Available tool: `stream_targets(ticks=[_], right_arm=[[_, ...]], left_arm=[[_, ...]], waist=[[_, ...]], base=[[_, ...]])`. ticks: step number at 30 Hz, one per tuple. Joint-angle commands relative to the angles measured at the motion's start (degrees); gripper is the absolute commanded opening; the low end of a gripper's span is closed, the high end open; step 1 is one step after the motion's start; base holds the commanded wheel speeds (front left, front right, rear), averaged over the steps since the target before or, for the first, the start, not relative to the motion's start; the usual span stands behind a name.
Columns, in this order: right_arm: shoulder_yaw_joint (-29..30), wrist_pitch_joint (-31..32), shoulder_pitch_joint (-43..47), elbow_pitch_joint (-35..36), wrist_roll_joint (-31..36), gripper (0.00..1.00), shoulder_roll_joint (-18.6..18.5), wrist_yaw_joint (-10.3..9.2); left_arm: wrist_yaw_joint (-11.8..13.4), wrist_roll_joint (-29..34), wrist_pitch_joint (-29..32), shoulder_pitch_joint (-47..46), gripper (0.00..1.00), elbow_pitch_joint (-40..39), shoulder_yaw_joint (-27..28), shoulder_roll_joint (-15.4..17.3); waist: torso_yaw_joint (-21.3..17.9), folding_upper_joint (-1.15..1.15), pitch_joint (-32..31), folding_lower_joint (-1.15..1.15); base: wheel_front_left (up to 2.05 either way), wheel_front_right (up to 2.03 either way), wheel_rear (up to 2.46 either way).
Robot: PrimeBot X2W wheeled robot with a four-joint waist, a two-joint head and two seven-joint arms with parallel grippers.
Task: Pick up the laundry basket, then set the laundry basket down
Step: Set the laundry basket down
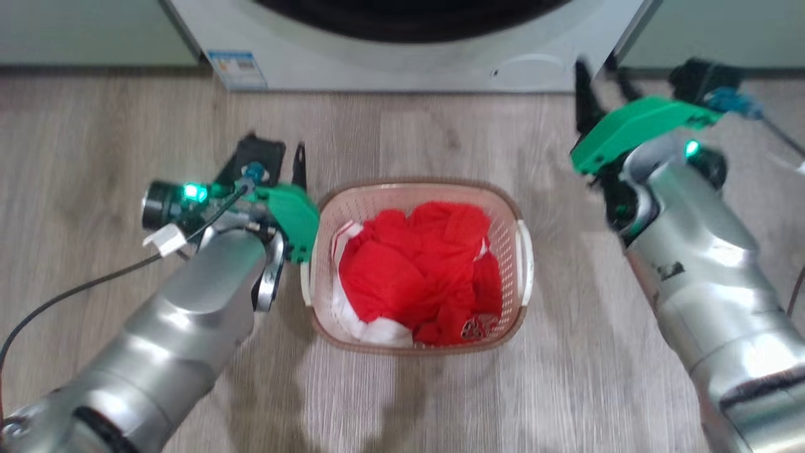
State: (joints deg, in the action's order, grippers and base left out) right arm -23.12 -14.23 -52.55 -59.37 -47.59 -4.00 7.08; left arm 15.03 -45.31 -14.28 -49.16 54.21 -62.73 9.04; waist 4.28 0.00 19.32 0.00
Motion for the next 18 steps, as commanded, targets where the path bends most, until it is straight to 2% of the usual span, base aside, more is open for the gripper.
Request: stream_targets(ticks=[1, 4, 5, 9, 13, 18], right_arm=[[3.13, -0.75, 2.96, 5.47, 4.29, 1.00, 1.12, 0.41], [9.90, -0.75, 9.39, 17.46, 11.59, 1.00, 1.12, 0.41], [12.30, -0.75, 13.24, 24.94, 15.04, 1.00, 1.12, 0.41], [14.72, -0.76, 19.50, 37.78, 18.90, 1.00, 1.12, 0.41], [15.81, -0.76, 25.37, 45.73, 21.03, 1.00, 1.12, 0.41], [16.61, -0.76, 32.03, 51.41, 23.44, 1.00, 1.12, 0.41]], left_arm=[[1.70, 2.54, -0.70, -0.57, 1.00, -4.44, 3.55, 2.91], [4.72, 8.22, -0.71, 2.06, 1.00, -14.19, 8.94, 5.35], [6.36, 12.07, -0.71, 4.33, 1.00, -20.57, 12.57, 6.59], [7.60, 17.70, -0.71, 9.76, 1.00, -31.19, 19.45, 7.87], [7.95, 22.06, -0.71, 16.23, 1.00, -39.64, 24.80, 7.78], [8.48, 26.06, -0.72, 26.06, 1.00, -47.75, 30.20, 6.53]], waist=[[-0.61, 0.00, -2.62, 0.00], [-0.45, 0.00, -4.26, 0.00], [-0.40, 0.00, -5.27, 0.00], [-0.35, 0.00, -7.05, 0.00], [-0.33, 0.00, -8.72, 0.00], [-0.39, 0.00, -10.02, 0.00]], base=[[0.00, 0.00, 0.00], [0.00, 0.00, 0.00], [0.00, 0.00, 0.00], [0.00, 0.00, 0.00], [0.00, 0.00, 0.00], [0.00, 0.00, 0.00]])
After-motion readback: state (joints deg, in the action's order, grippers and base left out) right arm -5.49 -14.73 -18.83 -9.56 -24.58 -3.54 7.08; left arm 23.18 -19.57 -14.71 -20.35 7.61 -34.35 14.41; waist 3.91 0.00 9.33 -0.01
